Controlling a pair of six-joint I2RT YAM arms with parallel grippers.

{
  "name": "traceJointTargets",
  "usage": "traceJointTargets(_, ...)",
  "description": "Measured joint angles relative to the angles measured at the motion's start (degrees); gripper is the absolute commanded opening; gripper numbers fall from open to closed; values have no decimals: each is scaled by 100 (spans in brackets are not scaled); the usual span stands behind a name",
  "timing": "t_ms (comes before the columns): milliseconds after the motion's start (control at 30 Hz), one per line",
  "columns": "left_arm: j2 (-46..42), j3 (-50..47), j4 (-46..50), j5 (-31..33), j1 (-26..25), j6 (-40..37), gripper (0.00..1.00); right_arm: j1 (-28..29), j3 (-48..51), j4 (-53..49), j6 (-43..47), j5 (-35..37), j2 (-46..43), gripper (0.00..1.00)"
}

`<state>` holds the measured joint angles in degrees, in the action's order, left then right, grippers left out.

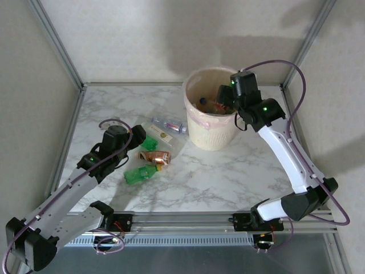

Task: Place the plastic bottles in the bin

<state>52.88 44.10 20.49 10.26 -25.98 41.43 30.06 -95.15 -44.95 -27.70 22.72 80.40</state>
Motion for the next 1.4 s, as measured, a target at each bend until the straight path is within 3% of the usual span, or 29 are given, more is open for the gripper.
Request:
traceJointTargets(500, 83, -328, 127, -278, 11, 133, 86, 2153, 105, 435, -39, 17, -247, 79)
traceJointTargets(800, 79, -866, 138, -481, 20, 455, 85, 2852, 807, 890, -225, -22, -131, 81)
traceJointTargets(1000, 146, -1003, 157, -474, 22, 743, 83, 3182, 929, 1150, -345, -199, 444, 81)
traceJointTargets(1400, -142, -1045, 297, -387, 85, 903, 85, 3447, 1156, 1305, -601, -501, 1152, 83)
